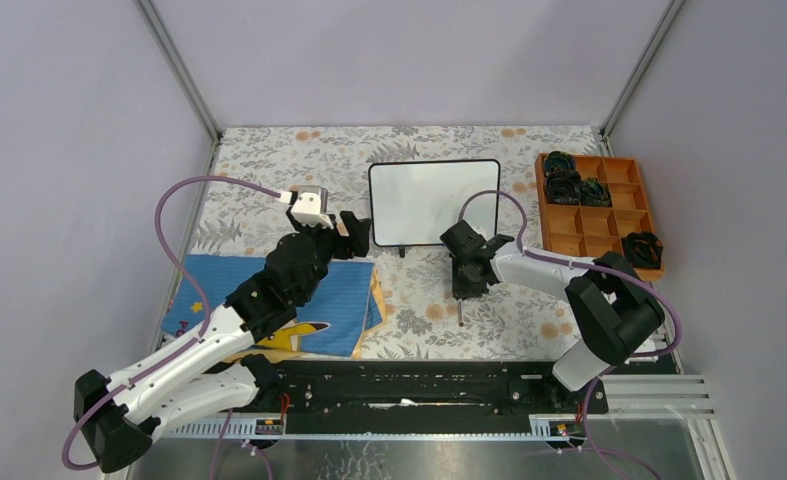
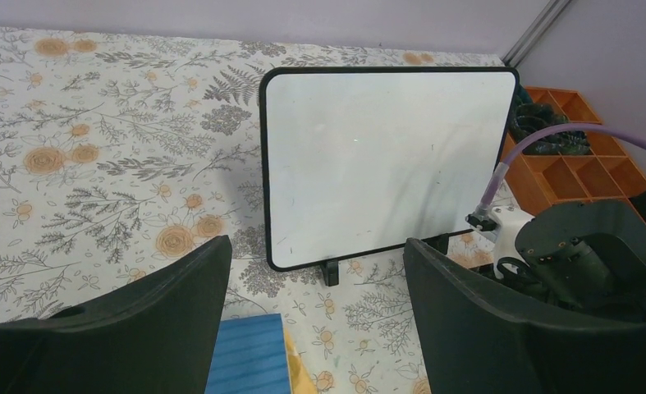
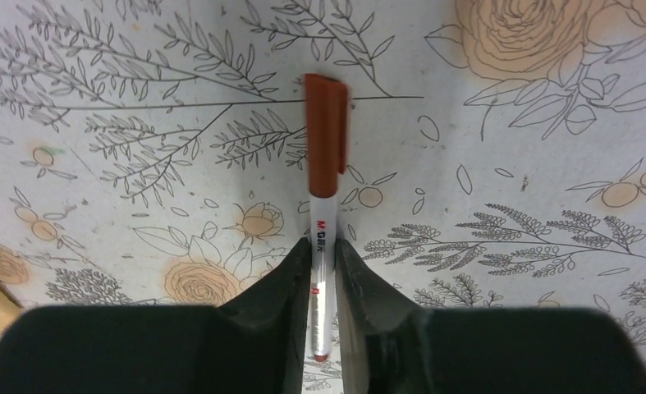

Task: Write a sentence on the whiteboard
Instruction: Open the whiteboard marker at the center of the board.

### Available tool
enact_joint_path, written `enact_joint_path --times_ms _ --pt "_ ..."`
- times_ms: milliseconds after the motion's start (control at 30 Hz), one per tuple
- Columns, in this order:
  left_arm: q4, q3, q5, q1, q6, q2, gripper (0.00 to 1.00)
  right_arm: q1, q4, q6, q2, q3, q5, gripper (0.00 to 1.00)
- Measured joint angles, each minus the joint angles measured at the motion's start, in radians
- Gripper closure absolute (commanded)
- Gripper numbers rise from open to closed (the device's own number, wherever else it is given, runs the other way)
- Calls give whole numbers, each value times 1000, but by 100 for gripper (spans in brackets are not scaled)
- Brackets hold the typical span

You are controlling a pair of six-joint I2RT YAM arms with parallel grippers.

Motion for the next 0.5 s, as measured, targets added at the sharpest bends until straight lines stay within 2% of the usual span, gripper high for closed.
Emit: enact_joint_path --times_ms 167,333,500 --pt "-7 0 0 0 0 1 17 16 -3 -60 0 0 0 78" --pt "-10 2 0 0 0 4 17 50 -42 -106 -5 0 4 62" --pt "-22 10 1 0 0 7 17 55 -70 -120 -10 0 3 55"
